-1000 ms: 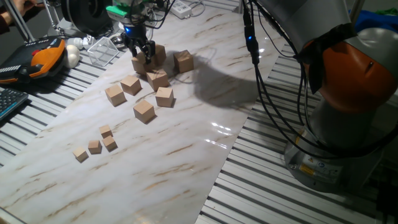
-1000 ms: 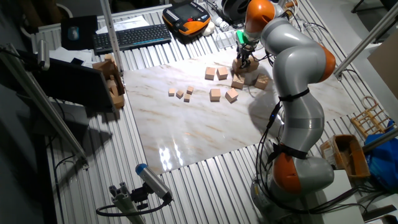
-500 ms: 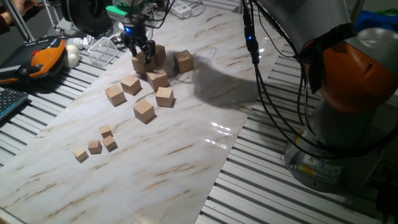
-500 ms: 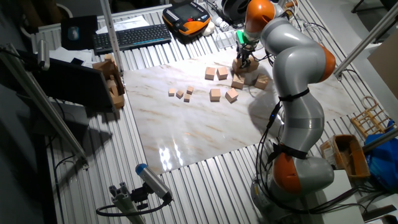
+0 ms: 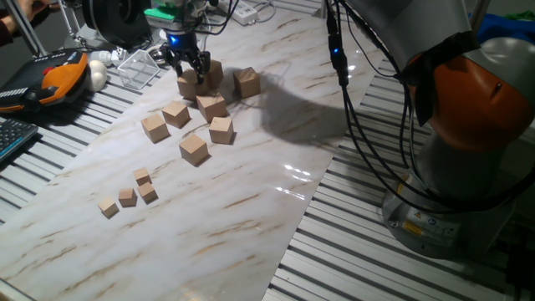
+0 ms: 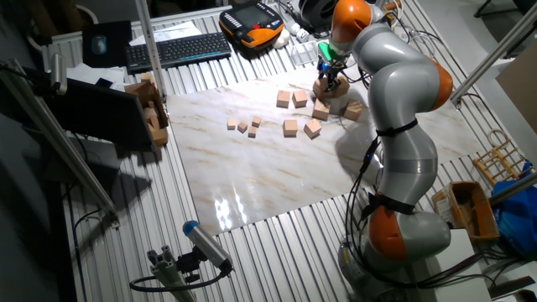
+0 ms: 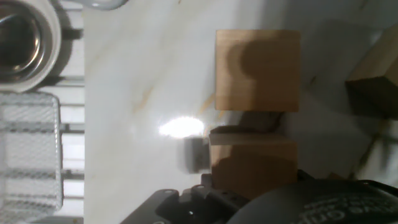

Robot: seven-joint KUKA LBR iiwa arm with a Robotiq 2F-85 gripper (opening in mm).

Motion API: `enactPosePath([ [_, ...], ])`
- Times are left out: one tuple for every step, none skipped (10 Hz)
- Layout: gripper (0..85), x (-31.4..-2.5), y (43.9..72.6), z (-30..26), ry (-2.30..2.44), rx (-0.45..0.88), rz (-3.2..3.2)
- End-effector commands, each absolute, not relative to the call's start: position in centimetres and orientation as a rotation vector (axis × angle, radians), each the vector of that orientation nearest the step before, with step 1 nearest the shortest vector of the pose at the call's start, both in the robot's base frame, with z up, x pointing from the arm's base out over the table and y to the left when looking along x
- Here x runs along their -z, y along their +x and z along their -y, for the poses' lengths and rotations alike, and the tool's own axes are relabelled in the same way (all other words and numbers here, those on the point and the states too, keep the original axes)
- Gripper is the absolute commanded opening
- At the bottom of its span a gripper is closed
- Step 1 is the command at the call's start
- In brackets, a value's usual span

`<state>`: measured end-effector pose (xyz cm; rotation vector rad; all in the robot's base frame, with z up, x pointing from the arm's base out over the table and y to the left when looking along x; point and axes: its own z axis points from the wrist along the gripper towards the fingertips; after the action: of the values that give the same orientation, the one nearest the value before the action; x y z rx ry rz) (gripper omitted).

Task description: Stack the blocks into a cross shape

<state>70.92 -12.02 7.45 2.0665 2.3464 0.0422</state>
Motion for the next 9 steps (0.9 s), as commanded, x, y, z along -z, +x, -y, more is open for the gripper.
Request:
enactPosePath([
  [0.0,-7.51,70.95,11.99,1.939,-0.042,-2.451],
  [0.0,-7.54,70.94,11.98,1.887,-0.041,-2.49],
  [0.0,-7.56,70.92,11.97,1.839,-0.045,-2.53],
  [0.0,-7.56,70.93,11.96,1.784,-0.042,-2.571],
  [0.0,-7.58,70.93,11.95,1.716,-0.038,-2.617],
  [0.0,-7.61,70.94,11.94,1.648,-0.036,-2.661],
  [0.0,-7.62,70.95,11.92,1.574,-0.042,-2.711],
  [0.0,-7.64,70.93,11.89,1.52,-0.043,-2.744],
  [0.0,-7.68,70.94,11.85,1.464,-0.034,-2.77],
])
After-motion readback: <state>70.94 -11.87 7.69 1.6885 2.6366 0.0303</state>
